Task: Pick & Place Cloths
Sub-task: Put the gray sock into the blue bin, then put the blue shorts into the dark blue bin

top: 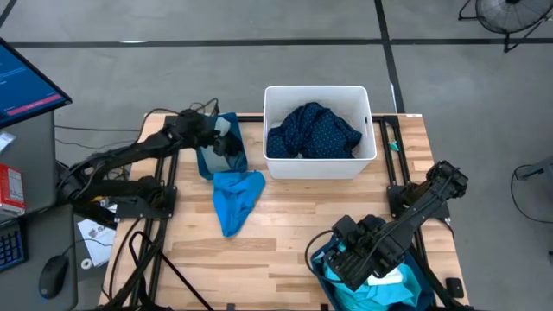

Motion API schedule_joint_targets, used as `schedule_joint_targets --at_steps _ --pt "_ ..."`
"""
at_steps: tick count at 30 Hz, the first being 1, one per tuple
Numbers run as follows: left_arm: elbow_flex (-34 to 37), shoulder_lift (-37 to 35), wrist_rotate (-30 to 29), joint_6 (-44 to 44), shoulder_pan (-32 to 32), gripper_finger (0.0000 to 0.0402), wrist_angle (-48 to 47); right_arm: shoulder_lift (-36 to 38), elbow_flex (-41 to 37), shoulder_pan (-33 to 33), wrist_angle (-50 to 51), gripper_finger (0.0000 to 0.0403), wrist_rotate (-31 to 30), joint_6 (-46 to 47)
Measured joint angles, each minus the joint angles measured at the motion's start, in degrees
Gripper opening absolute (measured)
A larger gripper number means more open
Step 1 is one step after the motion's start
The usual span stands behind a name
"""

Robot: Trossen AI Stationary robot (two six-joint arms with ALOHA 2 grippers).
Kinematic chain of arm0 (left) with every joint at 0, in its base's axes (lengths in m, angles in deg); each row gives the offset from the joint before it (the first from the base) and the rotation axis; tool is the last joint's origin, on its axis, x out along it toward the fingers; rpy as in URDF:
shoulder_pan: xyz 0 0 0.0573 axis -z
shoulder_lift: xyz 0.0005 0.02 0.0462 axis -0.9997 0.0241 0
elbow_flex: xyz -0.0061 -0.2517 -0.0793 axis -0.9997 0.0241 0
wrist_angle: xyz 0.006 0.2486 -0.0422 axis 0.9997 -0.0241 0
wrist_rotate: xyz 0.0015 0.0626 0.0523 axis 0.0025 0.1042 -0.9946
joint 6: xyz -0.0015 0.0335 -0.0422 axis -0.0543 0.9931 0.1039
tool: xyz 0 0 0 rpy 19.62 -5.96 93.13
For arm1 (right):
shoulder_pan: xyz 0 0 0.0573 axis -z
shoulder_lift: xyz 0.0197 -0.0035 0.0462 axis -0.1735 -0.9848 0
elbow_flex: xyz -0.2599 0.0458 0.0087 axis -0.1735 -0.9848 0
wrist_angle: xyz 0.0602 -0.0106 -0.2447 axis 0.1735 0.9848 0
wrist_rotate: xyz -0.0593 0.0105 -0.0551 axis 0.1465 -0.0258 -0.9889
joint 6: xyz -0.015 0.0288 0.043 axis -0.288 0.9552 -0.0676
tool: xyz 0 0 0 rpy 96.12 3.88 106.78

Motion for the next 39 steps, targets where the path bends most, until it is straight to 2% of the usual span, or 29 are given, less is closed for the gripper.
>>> schedule_joint_targets --at_steps 3,7,9,13,16,21,24,27,34,39 --pt "-1.01 -4.55 -0.01 0.0 0.0 0.0271 -0.81 0.0 0.0 0.02 -0.45 0.0317 0.0 -1.03" --pt "-2.01 -10.26 0.14 -0.02 0.74 0.027 -5.71 0.02 0.0 0.05 -0.66 0.0317 0.0 -1.44" --pt "-2.24 -13.06 2.7 0.2 2.19 0.0264 -7.3 0.02 0.0 0.04 -0.7 0.0317 0.0 -1.46" --pt "-2.26 -17.59 14.41 1.72 8.65 0.0249 -7.6 0.04 0.0 0.04 -0.77 0.0317 -0.01 -2.45" --pt "-2.23 -18.31 15.19 2.23 17.05 0.0242 -7.44 0.04 0.0 0.2 -0.79 0.0317 -0.04 -2.99" --pt "-0.18 -16.07 6.88 6.1 30.79 0.0253 -7.4 0.04 0.0 0.39 -0.73 0.0317 -0.7 -2.99" --pt "1.3 -12.9 1.95 6.23 36.47 0.0266 -7.36 0.04 0.0 0.39 -0.74 0.0317 -0.83 -2.99" --pt "2.38 -9.05 0.14 6.22 40.69 0.0277 -6.61 0.04 0.0 0.39 -0.76 0.0317 -0.84 -2.99" --pt "3.94 0.88 -9.88 5.78 44.24 0.0281 -5.55 0.04 0.0 0.37 -1.97 0.0317 -0.81 -2.97" --pt "3.94 6.09 -13.41 3.17 44.24 0.0281 -4.63 0.03 0.0 0.35 -3.41 0.0317 -0.66 -2.95"
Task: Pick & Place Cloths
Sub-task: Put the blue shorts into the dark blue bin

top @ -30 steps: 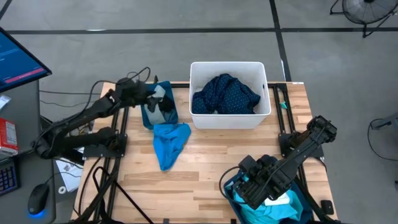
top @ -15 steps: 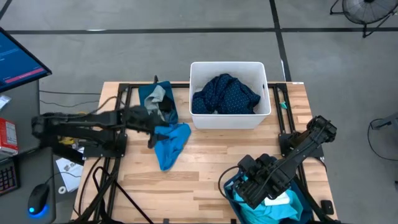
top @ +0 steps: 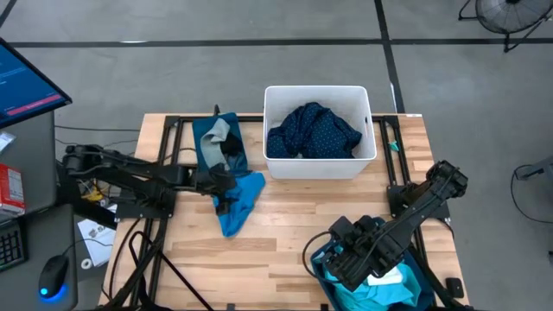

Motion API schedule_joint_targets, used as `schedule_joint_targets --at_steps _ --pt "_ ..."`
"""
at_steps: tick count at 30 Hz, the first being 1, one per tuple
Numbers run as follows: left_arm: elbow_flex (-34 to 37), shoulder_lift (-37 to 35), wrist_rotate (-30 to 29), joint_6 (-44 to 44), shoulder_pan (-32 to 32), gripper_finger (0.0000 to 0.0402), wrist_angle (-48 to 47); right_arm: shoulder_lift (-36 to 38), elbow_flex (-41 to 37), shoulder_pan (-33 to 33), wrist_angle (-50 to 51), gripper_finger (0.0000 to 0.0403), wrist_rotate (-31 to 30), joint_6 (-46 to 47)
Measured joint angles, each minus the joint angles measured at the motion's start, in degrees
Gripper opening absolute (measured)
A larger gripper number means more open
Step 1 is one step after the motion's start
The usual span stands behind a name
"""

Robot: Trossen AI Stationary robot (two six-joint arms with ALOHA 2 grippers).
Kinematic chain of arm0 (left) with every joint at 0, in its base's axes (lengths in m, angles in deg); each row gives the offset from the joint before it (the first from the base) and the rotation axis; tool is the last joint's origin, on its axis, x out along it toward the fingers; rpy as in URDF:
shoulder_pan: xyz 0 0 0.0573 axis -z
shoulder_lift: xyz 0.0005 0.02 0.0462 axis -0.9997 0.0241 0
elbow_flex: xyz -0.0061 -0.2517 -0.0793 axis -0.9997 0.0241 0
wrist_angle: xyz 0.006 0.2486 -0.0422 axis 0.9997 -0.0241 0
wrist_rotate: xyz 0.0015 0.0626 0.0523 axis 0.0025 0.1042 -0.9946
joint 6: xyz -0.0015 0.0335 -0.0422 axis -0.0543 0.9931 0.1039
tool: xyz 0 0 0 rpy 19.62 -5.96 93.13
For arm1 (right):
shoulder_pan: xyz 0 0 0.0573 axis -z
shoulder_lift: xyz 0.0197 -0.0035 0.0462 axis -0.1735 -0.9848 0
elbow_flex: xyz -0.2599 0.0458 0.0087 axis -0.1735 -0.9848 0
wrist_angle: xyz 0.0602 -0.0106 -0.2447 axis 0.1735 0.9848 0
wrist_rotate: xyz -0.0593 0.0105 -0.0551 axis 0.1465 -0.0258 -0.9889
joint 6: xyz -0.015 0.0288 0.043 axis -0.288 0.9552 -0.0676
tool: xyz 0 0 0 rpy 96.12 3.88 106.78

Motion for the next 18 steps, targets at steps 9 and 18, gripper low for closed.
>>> schedule_joint_targets --at_steps 9,18 --pt "-0.02 6.11 -0.99 -4.2 0.0 0.0209 0.55 -0.01 0.0 -0.05 -0.46 0.0317 0.2 0.0" --pt "-0.14 7.01 -1.15 -10.3 0.04 0.0011 2.98 -0.01 0.0 -0.04 -0.5 0.0317 0.2 -0.65"
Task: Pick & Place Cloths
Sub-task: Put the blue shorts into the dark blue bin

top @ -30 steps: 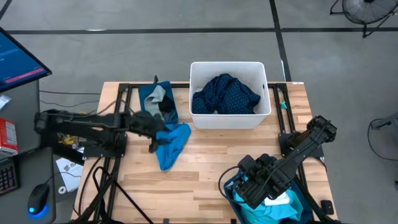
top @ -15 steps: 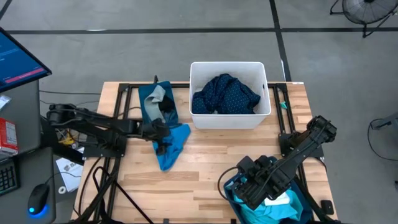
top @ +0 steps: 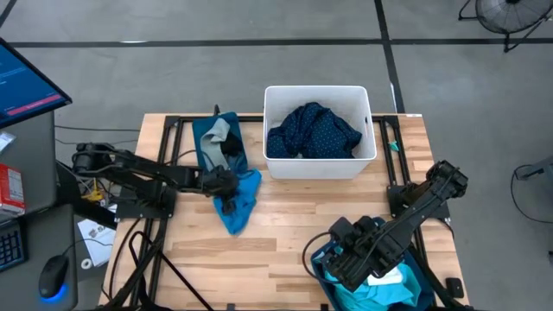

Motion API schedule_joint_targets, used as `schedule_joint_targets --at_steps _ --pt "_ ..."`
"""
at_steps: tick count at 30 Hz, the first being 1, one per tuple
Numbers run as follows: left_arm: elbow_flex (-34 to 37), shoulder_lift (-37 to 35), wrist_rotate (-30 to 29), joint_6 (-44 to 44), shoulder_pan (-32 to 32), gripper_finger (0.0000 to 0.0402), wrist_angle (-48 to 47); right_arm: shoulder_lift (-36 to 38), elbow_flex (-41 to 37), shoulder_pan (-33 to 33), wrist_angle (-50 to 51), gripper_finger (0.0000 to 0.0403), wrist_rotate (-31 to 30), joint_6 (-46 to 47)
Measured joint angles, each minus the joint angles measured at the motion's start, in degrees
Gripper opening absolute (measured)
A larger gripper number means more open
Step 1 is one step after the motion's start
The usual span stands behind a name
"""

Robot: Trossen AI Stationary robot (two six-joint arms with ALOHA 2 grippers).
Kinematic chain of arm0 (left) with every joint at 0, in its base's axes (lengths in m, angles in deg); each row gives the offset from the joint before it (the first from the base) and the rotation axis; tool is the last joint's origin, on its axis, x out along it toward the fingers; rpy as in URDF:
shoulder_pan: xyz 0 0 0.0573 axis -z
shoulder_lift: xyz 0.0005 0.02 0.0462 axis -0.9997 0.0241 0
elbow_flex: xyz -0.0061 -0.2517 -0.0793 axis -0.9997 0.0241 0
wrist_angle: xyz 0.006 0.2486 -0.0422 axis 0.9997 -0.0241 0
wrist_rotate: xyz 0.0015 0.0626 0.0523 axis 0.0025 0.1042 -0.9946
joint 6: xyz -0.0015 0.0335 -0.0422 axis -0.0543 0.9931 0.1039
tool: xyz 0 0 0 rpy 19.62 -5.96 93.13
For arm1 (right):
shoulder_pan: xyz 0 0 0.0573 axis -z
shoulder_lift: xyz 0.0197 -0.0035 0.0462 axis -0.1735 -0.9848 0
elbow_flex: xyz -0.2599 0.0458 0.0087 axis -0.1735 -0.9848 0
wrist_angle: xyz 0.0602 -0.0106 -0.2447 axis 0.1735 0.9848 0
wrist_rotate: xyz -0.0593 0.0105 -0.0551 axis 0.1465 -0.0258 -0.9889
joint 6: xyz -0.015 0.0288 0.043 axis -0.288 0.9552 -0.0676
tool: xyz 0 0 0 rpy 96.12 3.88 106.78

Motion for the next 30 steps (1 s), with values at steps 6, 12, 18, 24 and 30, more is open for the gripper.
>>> schedule_joint_targets --at_steps 6,12,18,24,30 --pt "-1.41 -8.21 3.76 -4.85 1.36 0.0001 0.99 0.79 0.0 0.98 -0.22 0.0317 0.52 -5.59" --pt "-3.48 -18.99 4.94 -5.55 3.01 0.0001 1.36 3.7 0.0 4.35 0.15 0.0317 -0.08 -18.58" --pt "-6.23 -26.64 5.67 -5.53 3.63 0.0 4.78 7.41 0.02 10.67 0.63 0.0317 -5.82 -33.21" --pt "-9.67 -27.8 4.38 -4.98 3.63 0.0 7.33 11.2 0.02 19.35 -13.9 0.0317 -10.1 -51.87" --pt "-11.07 -27.15 1.95 -4.92 3.61 0.0 10.48 11.59 0.04 25.67 -40.78 0.0317 -8.08 -75.52"
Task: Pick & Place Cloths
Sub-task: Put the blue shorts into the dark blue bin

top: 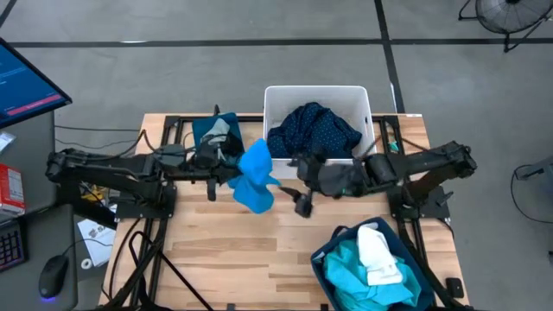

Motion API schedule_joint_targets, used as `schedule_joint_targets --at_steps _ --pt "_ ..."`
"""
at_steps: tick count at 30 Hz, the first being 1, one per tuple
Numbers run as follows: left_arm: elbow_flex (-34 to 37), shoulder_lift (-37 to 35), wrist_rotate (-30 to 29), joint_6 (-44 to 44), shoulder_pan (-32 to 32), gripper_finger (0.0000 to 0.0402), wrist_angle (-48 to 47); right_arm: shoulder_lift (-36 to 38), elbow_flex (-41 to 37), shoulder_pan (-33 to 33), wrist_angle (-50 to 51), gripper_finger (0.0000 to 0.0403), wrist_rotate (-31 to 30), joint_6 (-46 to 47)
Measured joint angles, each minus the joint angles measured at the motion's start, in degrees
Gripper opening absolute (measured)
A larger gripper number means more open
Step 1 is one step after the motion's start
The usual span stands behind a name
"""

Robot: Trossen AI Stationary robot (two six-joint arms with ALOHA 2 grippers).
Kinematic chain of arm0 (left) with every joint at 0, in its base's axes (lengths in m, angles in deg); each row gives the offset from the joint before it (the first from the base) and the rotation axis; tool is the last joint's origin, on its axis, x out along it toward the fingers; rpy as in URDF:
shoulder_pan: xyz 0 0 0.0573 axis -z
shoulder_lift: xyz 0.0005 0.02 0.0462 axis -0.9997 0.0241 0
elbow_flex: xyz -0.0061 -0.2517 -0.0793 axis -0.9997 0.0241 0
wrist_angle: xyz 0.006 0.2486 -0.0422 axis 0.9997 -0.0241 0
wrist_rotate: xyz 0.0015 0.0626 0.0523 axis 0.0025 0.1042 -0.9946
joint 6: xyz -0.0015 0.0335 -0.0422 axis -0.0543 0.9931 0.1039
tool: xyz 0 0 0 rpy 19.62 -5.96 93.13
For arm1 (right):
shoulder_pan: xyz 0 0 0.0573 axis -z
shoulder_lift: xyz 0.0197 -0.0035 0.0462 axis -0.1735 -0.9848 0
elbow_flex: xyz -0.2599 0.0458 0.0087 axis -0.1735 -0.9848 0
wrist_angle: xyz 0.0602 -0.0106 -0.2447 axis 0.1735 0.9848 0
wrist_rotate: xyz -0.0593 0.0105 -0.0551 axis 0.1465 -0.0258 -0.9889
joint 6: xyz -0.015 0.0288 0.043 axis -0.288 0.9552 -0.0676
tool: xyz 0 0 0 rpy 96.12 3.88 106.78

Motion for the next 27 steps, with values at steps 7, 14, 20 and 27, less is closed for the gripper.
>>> schedule_joint_targets --at_steps 7,14,20,27 --pt "-0.4 0.22 -0.17 -0.02 0.02 0.0 5.99 -2.32 -0.05 5.21 -13.64 0.0317 8.8 -10.6" --pt "-0.38 1.67 -0.57 -0.02 0.02 0.0 9.81 -4.97 -0.24 7.71 -15.05 0.0317 11.05 -11.94" --pt "-0.36 4.62 -0.53 -0.5 0.01 0.0 12.24 -8.82 0.16 8.83 -16.42 0.0317 11.81 -12.36" --pt "-0.32 6.2 0.09 -1.96 0.25 0.0 15.29 -11.37 0.0 10.59 -13.0 0.0312 11.64 -11.88"
